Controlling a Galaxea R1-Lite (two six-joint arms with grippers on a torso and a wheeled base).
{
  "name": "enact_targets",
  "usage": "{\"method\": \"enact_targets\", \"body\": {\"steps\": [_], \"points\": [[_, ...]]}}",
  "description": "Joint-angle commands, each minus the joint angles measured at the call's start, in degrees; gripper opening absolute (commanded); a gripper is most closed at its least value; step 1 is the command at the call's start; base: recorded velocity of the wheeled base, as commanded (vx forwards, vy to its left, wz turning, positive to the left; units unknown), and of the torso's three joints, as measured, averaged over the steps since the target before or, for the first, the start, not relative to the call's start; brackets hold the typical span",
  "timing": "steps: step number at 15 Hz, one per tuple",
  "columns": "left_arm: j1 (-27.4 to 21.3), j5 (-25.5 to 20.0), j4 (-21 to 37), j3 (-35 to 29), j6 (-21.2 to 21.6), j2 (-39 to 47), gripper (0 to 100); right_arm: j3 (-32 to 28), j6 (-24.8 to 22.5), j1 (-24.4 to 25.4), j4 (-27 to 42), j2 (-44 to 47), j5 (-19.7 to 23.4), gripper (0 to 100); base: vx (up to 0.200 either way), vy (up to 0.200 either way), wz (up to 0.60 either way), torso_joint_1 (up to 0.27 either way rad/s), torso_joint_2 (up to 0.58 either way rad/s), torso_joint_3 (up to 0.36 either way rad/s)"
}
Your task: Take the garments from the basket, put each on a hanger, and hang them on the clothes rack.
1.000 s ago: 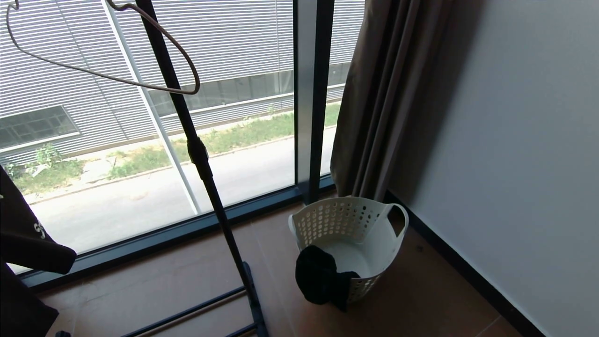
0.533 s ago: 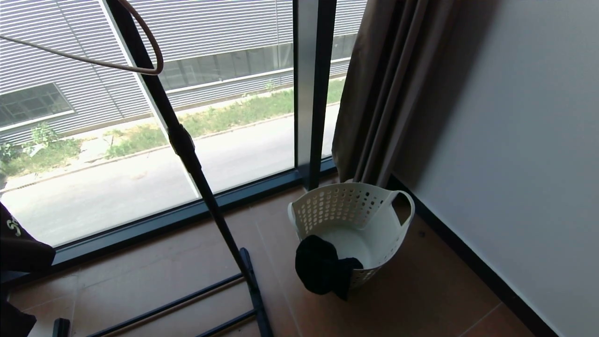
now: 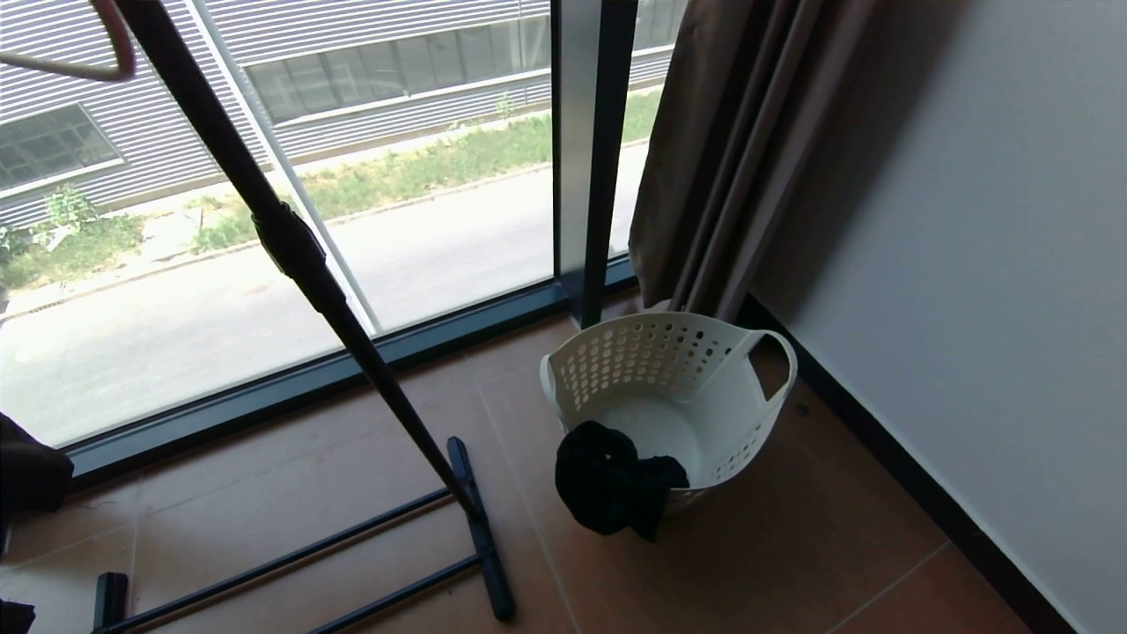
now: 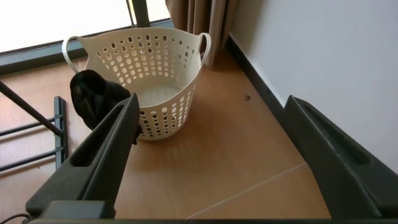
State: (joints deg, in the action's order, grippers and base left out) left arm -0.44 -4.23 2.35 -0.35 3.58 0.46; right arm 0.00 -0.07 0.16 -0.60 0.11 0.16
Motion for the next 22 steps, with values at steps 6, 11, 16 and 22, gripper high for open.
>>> {"method": "enact_targets", "body": {"steps": [6,11,16,22], "points": [[0.0,0.01,0.02,0.0,0.11,0.06,100,0.0,0.07,0.02,-0.02,-0.02,0.11,100,0.0,0.0,0.0,0.0,0.0,-0.198],[0.0,0.28,0.02,0.0,0.11,0.15,100,0.0,0.07,0.02,-0.02,-0.02,0.02,100,0.0,0.0,0.0,0.001,0.0,-0.192],[0.0,0.28,0.02,0.09,0.11,0.15,100,0.0,0.07,0.02,-0.02,-0.02,0.02,100,0.0,0.0,0.0,0.002,0.0,-0.199],[0.0,0.28,0.02,0.09,0.11,0.06,100,-6.06,-5.82,3.36,2.09,16.33,3.71,100,0.0,0.0,0.0,-0.001,0.0,-0.1]]}}
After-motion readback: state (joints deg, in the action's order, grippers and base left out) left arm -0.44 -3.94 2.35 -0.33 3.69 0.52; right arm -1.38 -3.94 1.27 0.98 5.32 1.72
